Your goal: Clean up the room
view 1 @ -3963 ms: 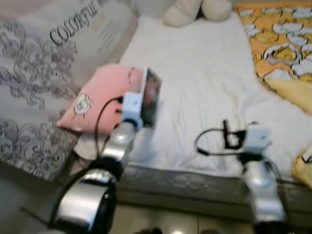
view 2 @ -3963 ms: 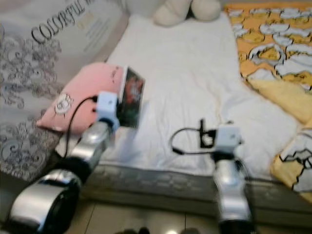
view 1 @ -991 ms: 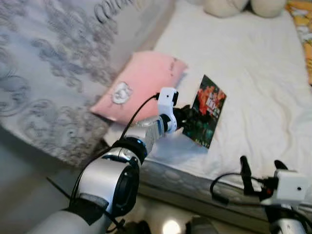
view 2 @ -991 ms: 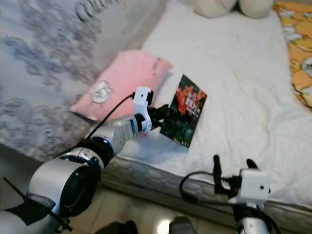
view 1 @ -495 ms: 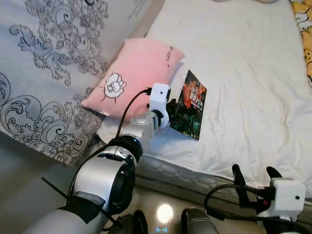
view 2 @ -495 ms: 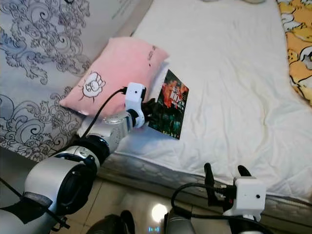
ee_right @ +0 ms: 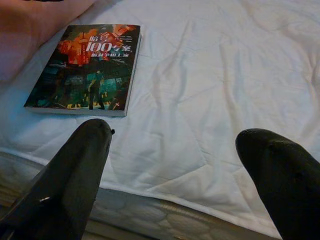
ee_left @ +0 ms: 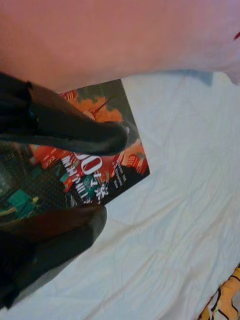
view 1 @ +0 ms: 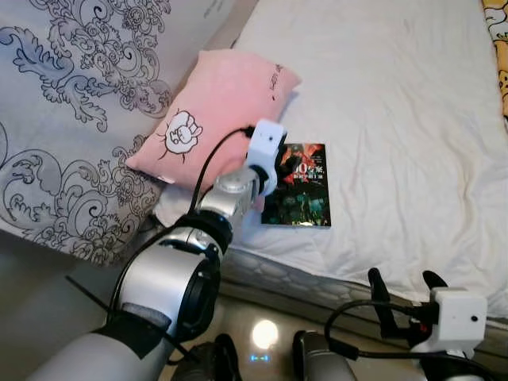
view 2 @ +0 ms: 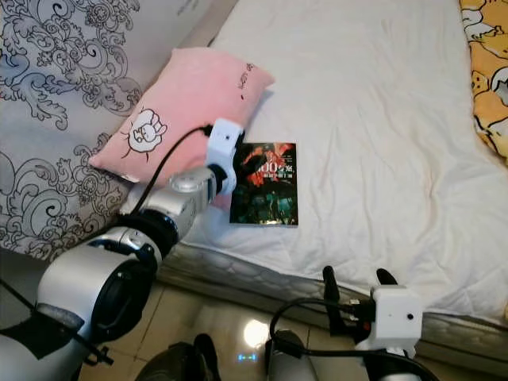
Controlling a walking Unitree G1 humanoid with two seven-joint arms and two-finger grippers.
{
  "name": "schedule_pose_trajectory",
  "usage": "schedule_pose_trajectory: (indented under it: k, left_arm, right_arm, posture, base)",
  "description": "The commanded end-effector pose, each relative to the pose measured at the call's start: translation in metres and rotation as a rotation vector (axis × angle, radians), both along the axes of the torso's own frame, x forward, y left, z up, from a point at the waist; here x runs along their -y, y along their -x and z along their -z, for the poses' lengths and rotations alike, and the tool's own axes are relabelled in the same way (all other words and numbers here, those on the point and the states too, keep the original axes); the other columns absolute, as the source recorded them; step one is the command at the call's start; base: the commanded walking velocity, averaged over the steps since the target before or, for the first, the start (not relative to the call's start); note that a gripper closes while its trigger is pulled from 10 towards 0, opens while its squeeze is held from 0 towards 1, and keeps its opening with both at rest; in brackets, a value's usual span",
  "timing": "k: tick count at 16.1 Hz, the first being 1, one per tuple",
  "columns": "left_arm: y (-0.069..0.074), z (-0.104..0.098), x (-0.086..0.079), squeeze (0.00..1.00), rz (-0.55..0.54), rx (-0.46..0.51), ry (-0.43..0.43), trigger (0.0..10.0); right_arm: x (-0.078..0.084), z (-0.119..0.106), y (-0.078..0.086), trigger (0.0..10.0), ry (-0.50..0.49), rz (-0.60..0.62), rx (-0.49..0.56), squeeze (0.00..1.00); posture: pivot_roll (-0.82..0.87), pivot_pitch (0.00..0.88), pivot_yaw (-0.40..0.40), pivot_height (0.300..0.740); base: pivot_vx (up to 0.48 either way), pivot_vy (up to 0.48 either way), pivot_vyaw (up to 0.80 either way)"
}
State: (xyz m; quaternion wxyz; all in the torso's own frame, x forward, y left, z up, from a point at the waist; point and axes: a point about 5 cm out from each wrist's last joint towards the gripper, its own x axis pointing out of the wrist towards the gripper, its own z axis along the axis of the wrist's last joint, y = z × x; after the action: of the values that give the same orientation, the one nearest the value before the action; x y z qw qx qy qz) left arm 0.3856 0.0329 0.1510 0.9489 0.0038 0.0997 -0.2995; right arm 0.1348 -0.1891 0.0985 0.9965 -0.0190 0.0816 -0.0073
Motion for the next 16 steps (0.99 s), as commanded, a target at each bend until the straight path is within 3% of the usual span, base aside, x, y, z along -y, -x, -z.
schedule_pose_trajectory:
  k: [1, 5, 8, 9, 11, 12, 14, 16]
  left_arm:
    - [-0.002, -0.001, -0.003, 1.00, -0.008, 0.008, -0.013, 10.0]
    - [-0.004, -0.001, -0.026, 1.00, -0.040, 0.058, 0.035, 10.0]
    - [-0.006, -0.027, -0.041, 1.00, -0.058, 0.254, 0.144, 10.0]
    - [-0.002, -0.027, -0.043, 1.00, -0.074, 0.267, 0.176, 10.0]
    - [0.029, -0.010, -0.059, 1.00, -0.192, 0.300, 0.216, 10.0]
    - [0.048, 0.016, -0.071, 1.00, -0.294, 0.258, 0.172, 10.0]
    - [0.060, 0.031, -0.078, 1.00, -0.330, 0.248, 0.162, 10.0]
    - [0.065, 0.034, -0.079, 1.00, -0.302, 0.275, 0.121, 10.0]
  right_arm:
    - [-0.002, -0.001, 0.001, 10.0, 0.001, 0.003, -0.003, 0.04]
    - [-0.001, 0.007, -0.007, 10.0, -0.035, 0.069, 0.018, 0.04]
    - [-0.002, 0.010, -0.029, 10.0, -0.053, 0.106, 0.073, 0.04]
    - [-0.001, 0.009, -0.034, 10.0, -0.043, 0.118, 0.089, 0.04]
    - [0.008, 0.003, -0.045, 10.0, -0.012, 0.174, 0.146, 0.04]
    - [0.015, 0.000, -0.049, 10.0, 0.025, 0.207, 0.174, 0.05]
    - [0.022, -0.008, -0.056, 10.0, 0.071, 0.216, 0.217, 0.09]
    - [0.032, -0.021, -0.073, 10.0, 0.119, 0.219, 0.298, 0.10]
  posture:
    - [-0.40, 0.205, 0.073, 0.730]
    - [-0.33, 0.162, 0.128, 0.730]
    - [-0.26, 0.108, 0.149, 0.730]
    - [-0.24, 0.089, 0.155, 0.730]
    - [-0.22, 0.046, 0.156, 0.730]
    - [-0.21, 0.021, 0.145, 0.730]
    - [-0.19, 0.000, 0.122, 0.730]
    - [-0.19, 0.000, 0.112, 0.730]
  base:
    - [0.000, 0.000, 0.00]
    - [0.000, 0.000, 0.00]
    - [0.000, 0.000, 0.00]
    - [0.000, 0.000, 0.00]
    - [0.000, 0.000, 0.00]
    - [0.000, 0.000, 0.00]
    - [0.000, 0.000, 0.00]
    - [0.000, 0.000, 0.00]
